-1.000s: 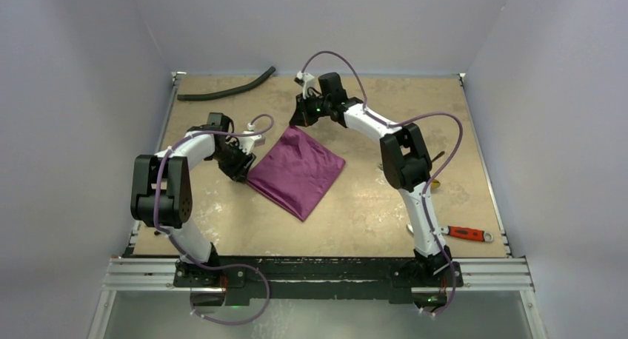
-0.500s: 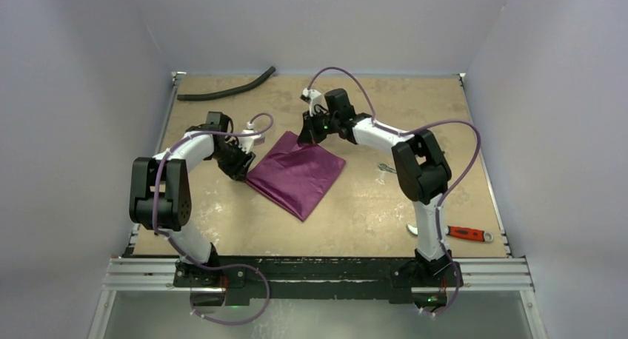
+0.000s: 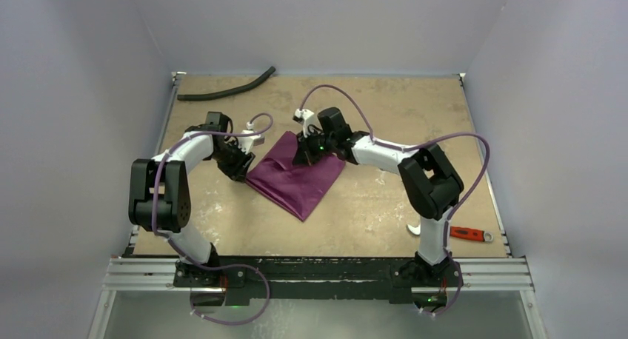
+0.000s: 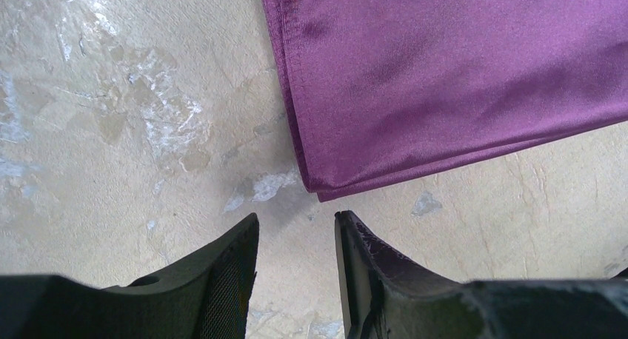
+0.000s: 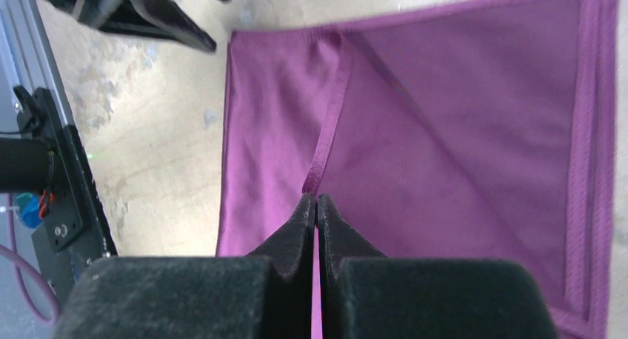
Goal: Fold the napkin into a case and place the utensils inside
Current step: Fold the top corner of the square-folded napkin at the center of the board.
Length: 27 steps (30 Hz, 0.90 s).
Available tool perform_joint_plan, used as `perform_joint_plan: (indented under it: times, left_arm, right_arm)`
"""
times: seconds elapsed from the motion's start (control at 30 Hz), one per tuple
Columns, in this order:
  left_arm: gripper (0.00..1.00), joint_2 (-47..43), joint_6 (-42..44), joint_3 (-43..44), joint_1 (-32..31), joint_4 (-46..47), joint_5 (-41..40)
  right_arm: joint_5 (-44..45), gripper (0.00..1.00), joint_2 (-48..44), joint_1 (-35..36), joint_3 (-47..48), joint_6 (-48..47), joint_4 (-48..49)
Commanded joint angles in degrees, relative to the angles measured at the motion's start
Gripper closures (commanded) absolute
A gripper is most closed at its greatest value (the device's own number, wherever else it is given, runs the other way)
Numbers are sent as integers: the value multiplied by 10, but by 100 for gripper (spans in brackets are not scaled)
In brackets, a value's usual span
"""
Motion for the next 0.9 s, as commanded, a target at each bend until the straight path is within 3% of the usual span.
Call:
perform_joint_plan:
  times: [0.0, 0.3, 0.87]
  left_arm:
    - [59, -24, 14, 6, 0, -2, 11]
    - [60, -22, 10, 9, 0, 1, 15]
    - [60, -28, 13, 7, 0, -2, 14]
  right_arm:
    - [3, 100, -40, 8, -52, 13, 10]
    - [0, 100, -97, 34, -155, 51, 49]
    - [4, 100, -140, 86, -231, 75, 53]
